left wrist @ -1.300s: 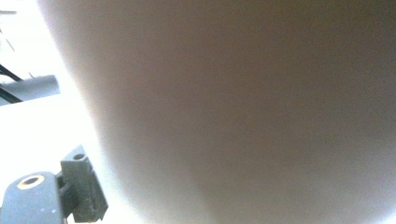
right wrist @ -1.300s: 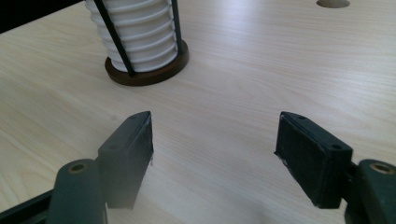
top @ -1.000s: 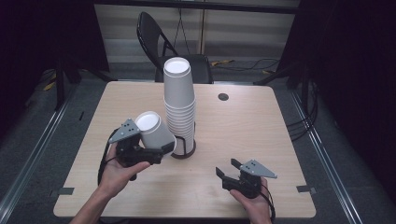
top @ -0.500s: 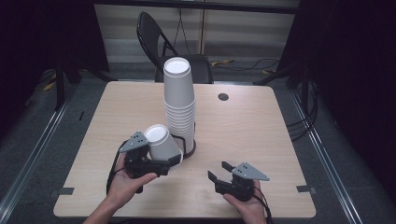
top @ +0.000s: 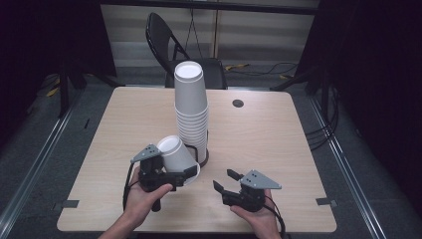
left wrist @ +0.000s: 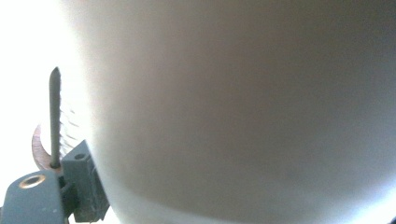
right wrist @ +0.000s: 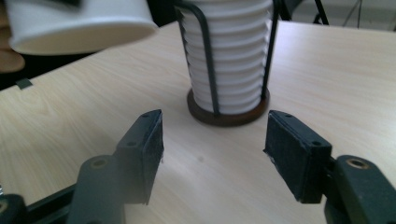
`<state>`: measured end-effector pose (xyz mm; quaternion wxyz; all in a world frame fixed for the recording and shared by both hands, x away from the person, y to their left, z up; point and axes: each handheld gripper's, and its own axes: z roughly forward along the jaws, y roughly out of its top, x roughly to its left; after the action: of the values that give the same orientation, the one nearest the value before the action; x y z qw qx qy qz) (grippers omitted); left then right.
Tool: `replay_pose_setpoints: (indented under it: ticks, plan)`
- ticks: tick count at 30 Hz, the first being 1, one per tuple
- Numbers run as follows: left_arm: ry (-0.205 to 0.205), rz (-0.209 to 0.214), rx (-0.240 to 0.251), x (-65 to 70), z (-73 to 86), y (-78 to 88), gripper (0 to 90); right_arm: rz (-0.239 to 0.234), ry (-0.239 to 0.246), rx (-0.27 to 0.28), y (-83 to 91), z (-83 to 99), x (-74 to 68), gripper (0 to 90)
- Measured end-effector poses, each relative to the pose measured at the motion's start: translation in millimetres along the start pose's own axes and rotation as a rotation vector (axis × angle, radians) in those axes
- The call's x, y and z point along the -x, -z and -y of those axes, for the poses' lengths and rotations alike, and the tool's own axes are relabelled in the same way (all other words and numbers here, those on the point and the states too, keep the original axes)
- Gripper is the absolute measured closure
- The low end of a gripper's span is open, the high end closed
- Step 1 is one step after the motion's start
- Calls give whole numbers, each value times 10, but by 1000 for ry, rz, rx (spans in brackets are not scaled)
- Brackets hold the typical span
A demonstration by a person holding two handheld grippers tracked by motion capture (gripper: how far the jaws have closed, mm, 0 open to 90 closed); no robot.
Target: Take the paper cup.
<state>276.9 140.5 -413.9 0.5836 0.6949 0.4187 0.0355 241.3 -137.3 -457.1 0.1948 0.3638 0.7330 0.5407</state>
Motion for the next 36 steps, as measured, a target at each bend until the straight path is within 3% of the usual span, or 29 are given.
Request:
replay_pose_setpoints:
  ticks: [1, 2, 4, 10, 17, 22, 26, 31, 33, 34, 36]
  plan:
    - [11, 1, 5, 7, 15, -13, 109, -10, 1, 1, -19, -3, -15, 400]
    - [24, 6, 6, 10, 27, -24, 108, -54, -18, -15, -64, 7, -39, 420]
    - [54, 22, -8, 0, 54, -47, 108, -76, -11, -25, -85, 24, -73, 436]
    - [137, 49, 9, -45, 80, -45, 108, -98, 31, 13, -102, 45, -208, 461]
    - [239, 94, -22, -71, 154, -104, 107, -84, 39, 55, -105, 29, -256, 504]
    - [261, 119, -29, -67, 156, -122, 107, -72, 60, 94, -79, -23, -275, 515]
    - [335, 151, -57, -86, 168, -158, 108, -72, 82, 114, -71, -72, -294, 490]
    - [352, 162, -78, -110, 190, -182, 109, -70, 90, 141, -101, -70, -303, 500]
    - [381, 175, -81, -110, 203, -202, 109, -63, 94, 151, -130, -49, -311, 516]
    - [412, 191, -93, -116, 219, -214, 110, -60, 120, 159, -151, -47, -328, 529]
    - [429, 201, -102, -113, 226, -221, 110, -61, 125, 165, -158, -49, -334, 533]
